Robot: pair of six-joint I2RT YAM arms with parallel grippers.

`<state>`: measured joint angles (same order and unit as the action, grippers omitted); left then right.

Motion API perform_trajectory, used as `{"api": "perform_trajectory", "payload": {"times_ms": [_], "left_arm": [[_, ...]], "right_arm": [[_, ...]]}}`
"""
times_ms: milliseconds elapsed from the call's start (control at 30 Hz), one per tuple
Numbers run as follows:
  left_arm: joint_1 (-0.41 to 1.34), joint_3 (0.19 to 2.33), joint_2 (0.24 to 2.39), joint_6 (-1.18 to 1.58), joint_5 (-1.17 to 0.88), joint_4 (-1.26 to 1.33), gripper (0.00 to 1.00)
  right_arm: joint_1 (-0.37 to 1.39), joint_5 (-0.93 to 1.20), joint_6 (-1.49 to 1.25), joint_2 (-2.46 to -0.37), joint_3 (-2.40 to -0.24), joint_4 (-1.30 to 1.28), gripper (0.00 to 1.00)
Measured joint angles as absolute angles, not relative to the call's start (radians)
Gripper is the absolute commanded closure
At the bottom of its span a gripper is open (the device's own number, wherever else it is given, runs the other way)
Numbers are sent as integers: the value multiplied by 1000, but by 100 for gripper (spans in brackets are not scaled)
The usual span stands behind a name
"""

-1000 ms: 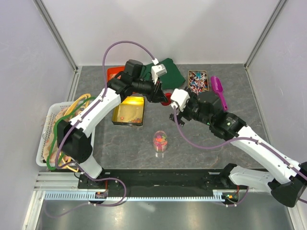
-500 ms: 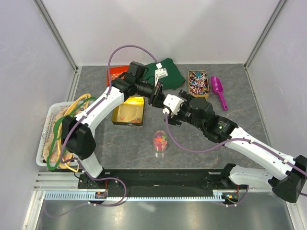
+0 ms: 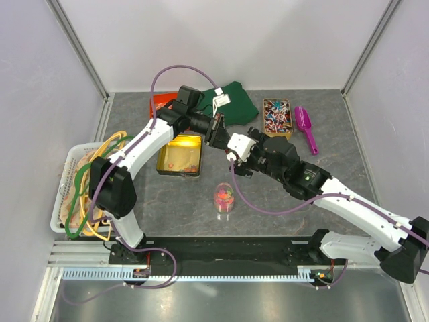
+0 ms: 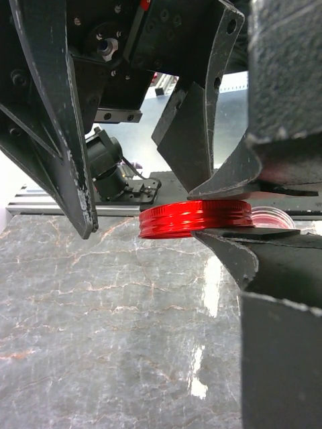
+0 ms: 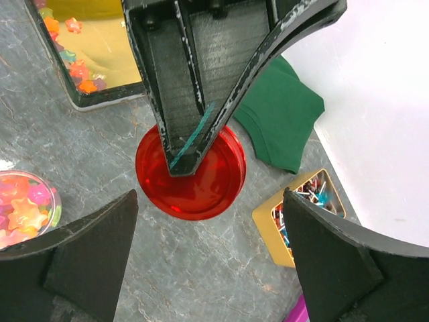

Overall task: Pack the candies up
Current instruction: Pick up the bottle lid at the center of the board.

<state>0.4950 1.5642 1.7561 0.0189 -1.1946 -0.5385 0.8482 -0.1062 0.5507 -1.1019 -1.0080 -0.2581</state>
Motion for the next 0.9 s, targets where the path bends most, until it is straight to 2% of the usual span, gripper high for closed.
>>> {"api": "perform_trajectory", "payload": {"times_ms": [467,900], "left_arm": [[495,1564,1759,31,-1216,-522,98],[495,1564,1759,33,-1234,-520,98]], "right_arm": [[873,-111,554,-1155,-1008,-247,5],[889,-152,562,-1186,-1008,-222,17]]}}
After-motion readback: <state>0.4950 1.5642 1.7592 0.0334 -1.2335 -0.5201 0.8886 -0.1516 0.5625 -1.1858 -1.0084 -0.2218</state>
